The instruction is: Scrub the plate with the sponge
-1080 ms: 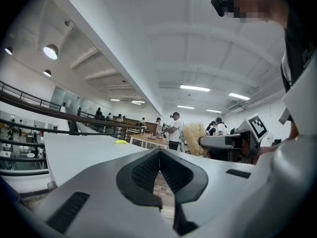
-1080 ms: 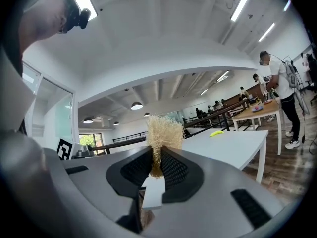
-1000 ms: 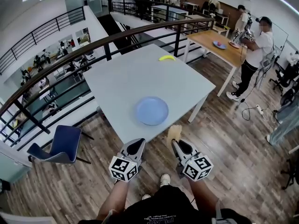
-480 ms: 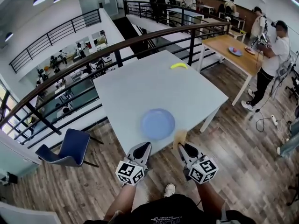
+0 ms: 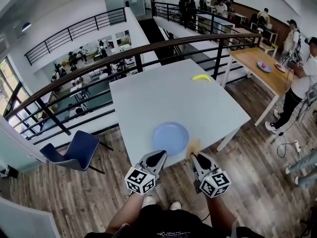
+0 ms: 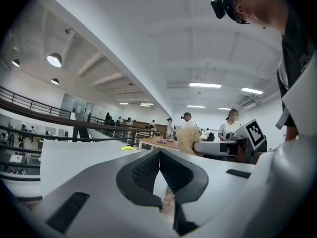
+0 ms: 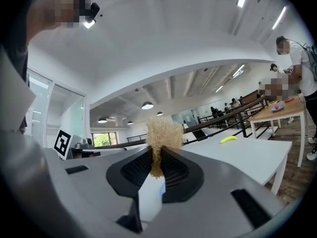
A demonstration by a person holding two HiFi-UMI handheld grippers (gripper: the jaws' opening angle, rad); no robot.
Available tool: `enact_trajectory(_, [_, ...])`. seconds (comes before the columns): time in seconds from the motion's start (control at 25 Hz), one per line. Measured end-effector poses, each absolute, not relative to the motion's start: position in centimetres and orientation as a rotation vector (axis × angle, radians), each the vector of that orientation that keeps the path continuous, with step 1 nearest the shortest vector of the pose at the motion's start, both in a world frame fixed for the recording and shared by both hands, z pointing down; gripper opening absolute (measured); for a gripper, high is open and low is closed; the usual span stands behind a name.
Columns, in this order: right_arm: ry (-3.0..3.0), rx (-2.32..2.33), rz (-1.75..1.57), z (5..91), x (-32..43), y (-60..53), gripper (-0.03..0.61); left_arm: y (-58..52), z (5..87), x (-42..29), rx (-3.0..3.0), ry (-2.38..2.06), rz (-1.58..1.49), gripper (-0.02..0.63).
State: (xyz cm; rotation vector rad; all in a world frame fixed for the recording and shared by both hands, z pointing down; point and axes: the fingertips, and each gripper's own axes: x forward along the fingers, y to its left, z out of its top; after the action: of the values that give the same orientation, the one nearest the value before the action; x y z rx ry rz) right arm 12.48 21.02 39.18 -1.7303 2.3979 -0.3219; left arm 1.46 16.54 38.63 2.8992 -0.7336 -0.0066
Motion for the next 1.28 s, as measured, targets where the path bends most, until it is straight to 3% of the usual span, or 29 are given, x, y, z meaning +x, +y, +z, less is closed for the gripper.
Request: enact_trajectory(1.28, [2.542, -1.635, -0.276, 38.3, 6.2, 2.1, 0.060, -1.2, 39.0, -2.9, 2.863, -0.833, -0.052, 0.014])
